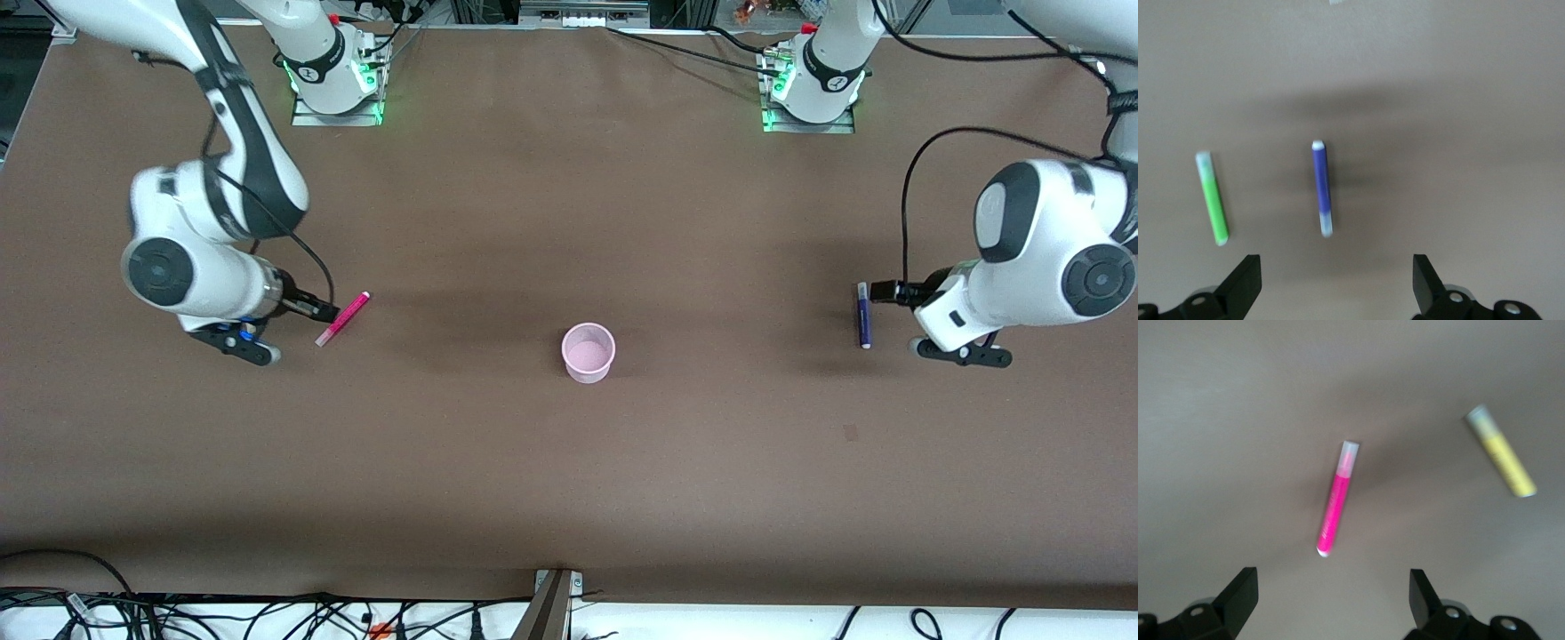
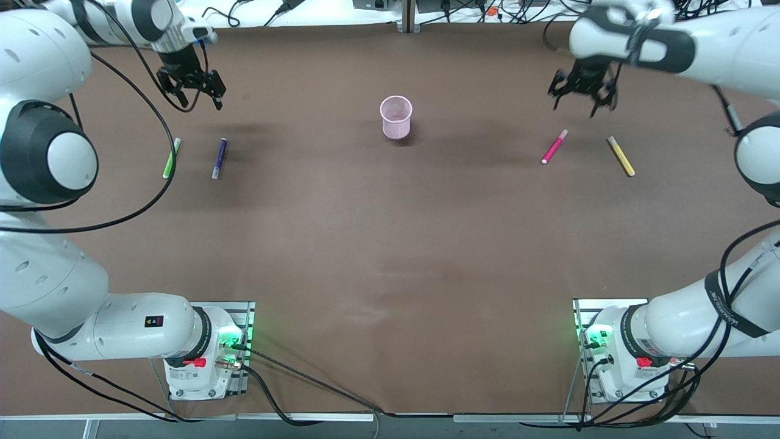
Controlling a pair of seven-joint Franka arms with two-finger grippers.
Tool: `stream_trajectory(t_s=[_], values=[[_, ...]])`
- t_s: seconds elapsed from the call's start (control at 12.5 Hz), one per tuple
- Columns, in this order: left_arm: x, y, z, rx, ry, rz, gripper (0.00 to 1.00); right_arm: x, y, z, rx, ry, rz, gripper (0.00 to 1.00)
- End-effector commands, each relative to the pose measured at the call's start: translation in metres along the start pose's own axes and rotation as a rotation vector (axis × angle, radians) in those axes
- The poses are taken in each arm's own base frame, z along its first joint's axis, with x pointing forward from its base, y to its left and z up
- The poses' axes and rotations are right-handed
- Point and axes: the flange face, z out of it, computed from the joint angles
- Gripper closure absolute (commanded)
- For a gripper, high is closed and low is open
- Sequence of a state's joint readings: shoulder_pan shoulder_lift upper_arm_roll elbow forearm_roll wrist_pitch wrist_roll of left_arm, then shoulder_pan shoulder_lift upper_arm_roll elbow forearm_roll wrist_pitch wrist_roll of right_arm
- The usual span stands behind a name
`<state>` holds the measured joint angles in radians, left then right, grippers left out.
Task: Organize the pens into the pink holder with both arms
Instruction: 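Grasp the markers, pink with the right gripper, blue with the left gripper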
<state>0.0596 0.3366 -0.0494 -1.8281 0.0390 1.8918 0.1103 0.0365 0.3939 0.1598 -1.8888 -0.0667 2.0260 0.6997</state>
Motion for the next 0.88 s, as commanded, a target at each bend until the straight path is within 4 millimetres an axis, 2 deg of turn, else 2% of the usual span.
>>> stream_trajectory(t_s=[0.0, 0.16, 0.32, 0.48, 0.56, 0.72, 0.8], values=[[0.001, 0.001, 0.038, 0.074, 0.088, 0.067, 0.0, -0.024, 0.003, 0.051, 0.026, 0.012, 0.124, 0.0], [0.004, -0.004, 0.075, 0.07, 0.12, 0.065, 0.0, -0.028, 0.004, 0.07, 0.042, -0.03, 0.155, 0.02], [0.007, -0.004, 0.11, 0.061, 0.118, 0.069, 0.0, -0.03, 0.004, 0.087, 0.059, -0.035, 0.167, 0.13], [0.014, -0.017, 0.137, 0.052, 0.136, 0.052, 0.0, -0.034, 0.006, 0.102, 0.064, -0.032, 0.16, 0.18], [0.016, -0.02, 0.147, 0.048, 0.132, 0.047, 0.16, -0.035, 0.007, 0.106, 0.071, -0.025, 0.157, 0.22], [0.018, -0.02, 0.148, 0.046, 0.13, 0.041, 0.48, -0.033, 0.006, 0.114, 0.075, -0.024, 0.158, 0.24], [0.018, -0.02, 0.15, 0.046, 0.128, 0.042, 0.58, -0.033, 0.006, 0.117, 0.073, -0.028, 0.158, 0.25]])
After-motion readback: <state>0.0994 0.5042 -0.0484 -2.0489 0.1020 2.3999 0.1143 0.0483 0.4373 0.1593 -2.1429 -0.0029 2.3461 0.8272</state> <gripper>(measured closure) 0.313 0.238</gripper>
